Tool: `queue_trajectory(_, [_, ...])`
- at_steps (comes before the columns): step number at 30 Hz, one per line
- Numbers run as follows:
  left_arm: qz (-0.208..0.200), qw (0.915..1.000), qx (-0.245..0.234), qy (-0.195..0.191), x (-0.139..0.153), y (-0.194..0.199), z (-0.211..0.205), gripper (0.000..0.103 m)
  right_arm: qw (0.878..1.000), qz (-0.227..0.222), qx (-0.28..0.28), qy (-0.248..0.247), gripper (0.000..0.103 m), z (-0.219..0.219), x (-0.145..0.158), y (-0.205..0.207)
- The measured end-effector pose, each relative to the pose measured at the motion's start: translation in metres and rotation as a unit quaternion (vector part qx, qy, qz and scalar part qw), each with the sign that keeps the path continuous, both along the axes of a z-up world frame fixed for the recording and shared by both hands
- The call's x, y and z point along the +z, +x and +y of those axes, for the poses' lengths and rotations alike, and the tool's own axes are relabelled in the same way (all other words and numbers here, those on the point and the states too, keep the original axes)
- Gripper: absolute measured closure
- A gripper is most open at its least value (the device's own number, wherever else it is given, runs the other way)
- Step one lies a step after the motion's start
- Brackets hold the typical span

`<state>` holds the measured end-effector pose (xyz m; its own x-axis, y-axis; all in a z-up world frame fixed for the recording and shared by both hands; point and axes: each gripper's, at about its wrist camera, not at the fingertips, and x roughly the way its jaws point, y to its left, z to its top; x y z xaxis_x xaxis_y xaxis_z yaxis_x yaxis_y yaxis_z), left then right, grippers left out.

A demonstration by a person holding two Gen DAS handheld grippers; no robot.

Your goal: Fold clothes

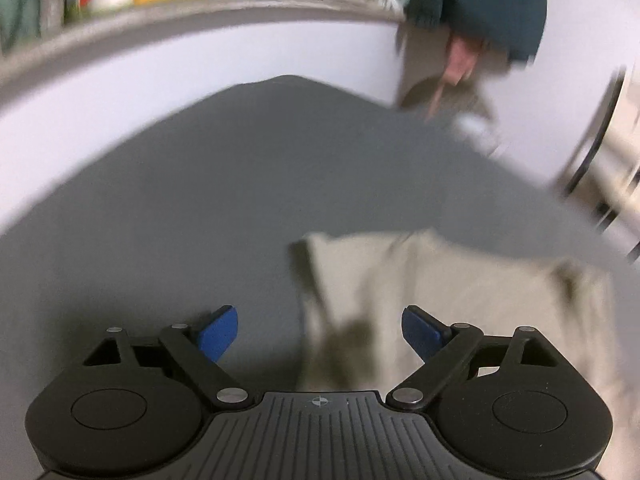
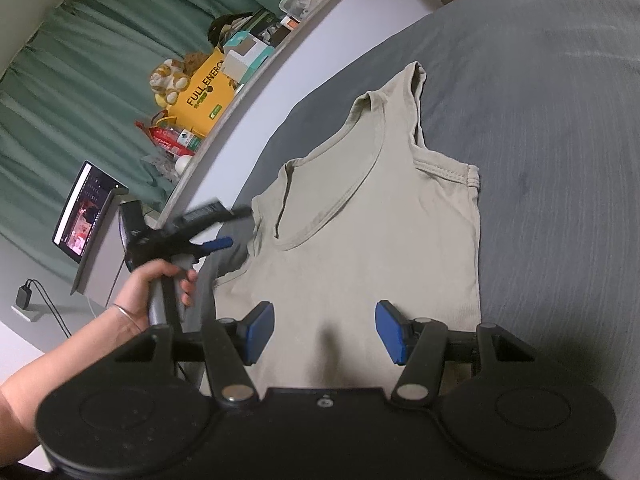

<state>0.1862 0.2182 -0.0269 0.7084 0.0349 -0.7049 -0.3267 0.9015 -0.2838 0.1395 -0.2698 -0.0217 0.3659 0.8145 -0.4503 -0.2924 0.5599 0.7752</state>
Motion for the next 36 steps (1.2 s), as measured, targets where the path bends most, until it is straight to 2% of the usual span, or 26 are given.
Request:
queue_trajectory(1, [-0.01, 0.9997, 0.003, -0.023, 0.001, 0.003, 0.007, 0.013, 1.0, 0.001, 0.0, 0.0, 0.048, 0.0, -0.001, 0.0])
queue_trajectory(3, [-0.02, 0.9987, 0.008, -0.046, 0.003, 0.011, 0.02, 0.014, 1.0, 0.003, 0.0, 0.0, 0.048, 0.001, -0.002, 0.0])
queue_trajectory(5, [-0.022, 0.9978, 0.01, -0.062, 0.003, 0.019, 0.031, 0.034, 1.0, 0.004, 0.0, 0.0, 0.048, 0.0, -0.002, 0.0])
queue_trajectory(6, [-0.014, 0.998, 0.008, -0.062, 0.0, 0.025, 0.035, 0.047, 1.0, 0.004, -0.001, 0.0, 0.048, 0.0, -0.003, 0.0])
queue_trajectory(15, [0.013, 0.9993, -0.006, -0.034, -0.01, 0.026, 0.024, 0.049, 1.0, 0.009, -0.002, 0.002, 0.047, -0.002, -0.005, 0.001])
queue_trajectory(16, [0.014, 0.9993, -0.006, -0.034, -0.011, 0.025, 0.025, 0.059, 1.0, 0.01, -0.002, 0.002, 0.047, -0.001, -0.005, 0.001])
queue_trajectory(18, [0.014, 0.9992, -0.003, -0.037, -0.016, 0.024, 0.026, 0.069, 1.0, 0.01, -0.002, 0.003, 0.046, -0.001, -0.004, 0.001])
queue_trajectory(20, [0.008, 0.9992, 0.0, -0.038, -0.017, 0.028, 0.024, 0.07, 1.0, 0.01, -0.001, 0.005, 0.045, -0.001, -0.004, 0.0])
queue_trajectory(21, [0.003, 0.9992, 0.003, -0.04, -0.017, 0.029, 0.024, 0.079, 1.0, 0.011, 0.0, 0.005, 0.045, -0.001, -0.004, 0.0])
queue_trajectory(24, [-0.011, 0.999, 0.011, -0.041, -0.017, 0.032, 0.024, 0.085, 1.0, 0.012, -0.001, 0.004, 0.045, -0.001, -0.005, 0.0])
queue_trajectory(25, [-0.013, 0.9991, 0.014, -0.038, -0.017, 0.035, 0.025, 0.098, 1.0, 0.013, -0.001, 0.004, 0.045, -0.001, -0.005, 0.0])
queue_trajectory(32, [-0.027, 0.9986, 0.036, -0.025, -0.015, 0.057, 0.033, 0.1, 1.0, 0.019, 0.0, 0.008, 0.045, -0.001, -0.008, -0.001])
queue_trajectory(36, [-0.01, 0.9994, 0.033, -0.004, -0.022, 0.069, 0.032, 0.099, 1.0, 0.024, 0.0, 0.011, 0.045, 0.0, -0.011, 0.0])
